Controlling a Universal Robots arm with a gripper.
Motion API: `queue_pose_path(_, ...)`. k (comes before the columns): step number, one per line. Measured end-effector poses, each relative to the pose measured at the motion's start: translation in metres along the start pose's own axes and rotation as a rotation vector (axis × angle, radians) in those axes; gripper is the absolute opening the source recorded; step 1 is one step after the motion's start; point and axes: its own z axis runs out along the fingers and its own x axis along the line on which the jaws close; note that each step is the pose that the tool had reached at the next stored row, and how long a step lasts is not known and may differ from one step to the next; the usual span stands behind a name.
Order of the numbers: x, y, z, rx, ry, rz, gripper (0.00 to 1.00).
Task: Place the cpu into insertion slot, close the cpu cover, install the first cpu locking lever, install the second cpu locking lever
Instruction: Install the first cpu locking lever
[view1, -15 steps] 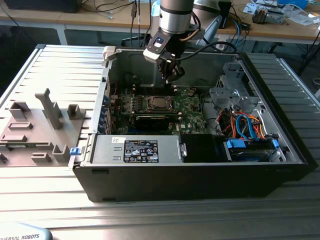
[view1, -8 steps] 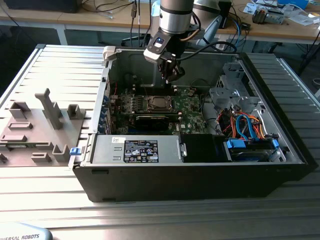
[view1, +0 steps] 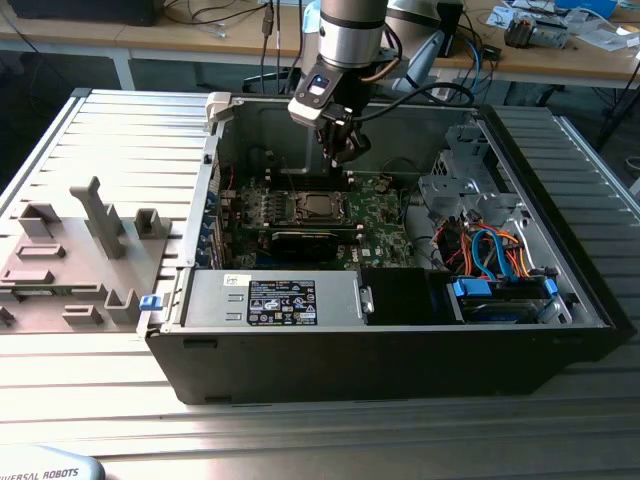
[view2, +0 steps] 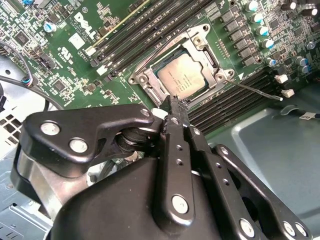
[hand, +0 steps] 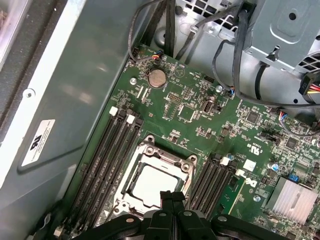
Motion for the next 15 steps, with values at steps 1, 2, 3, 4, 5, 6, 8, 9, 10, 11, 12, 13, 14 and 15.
queue_pose_path(1,0.0000,0.0000,0.0000,0.0000,0.0000,-0.001,0.11)
queue_pose_path(2,0.0000,0.0000,0.0000,-0.0001,-0.0001,-0.003,0.11)
queue_pose_path(3,0.0000,0.0000,0.0000,-0.0002,-0.0002,-0.005,0.11)
queue_pose_path(4,0.0000,0.0000,0.0000,-0.0003,-0.0002,-0.007,0.11)
queue_pose_path(5,0.0000,0.0000,0.0000,-0.0003,-0.0002,-0.008,0.11)
queue_pose_path(6,0.0000,0.0000,0.0000,-0.0004,-0.0003,-0.010,0.11)
queue_pose_path(8,0.0000,0.0000,0.0000,-0.0006,-0.0004,-0.013,0.11)
queue_pose_path(9,0.0000,0.0000,0.0000,-0.0007,-0.0004,-0.015,0.11)
queue_pose_path(10,0.0000,0.0000,0.0000,-0.0008,-0.0005,-0.016,0.11)
queue_pose_path(11,0.0000,0.0000,0.0000,-0.0009,-0.0006,-0.018,0.11)
queue_pose_path(12,0.0000,0.0000,0.0000,-0.0009,-0.0006,-0.020,0.11)
queue_pose_path(13,0.0000,0.0000,0.0000,-0.0010,-0.0007,-0.022,0.11)
queue_pose_path(14,0.0000,0.0000,0.0000,-0.0011,-0.0007,-0.024,0.11)
queue_pose_path(15,0.0000,0.0000,0.0000,-0.0012,-0.0008,-0.025,0.11)
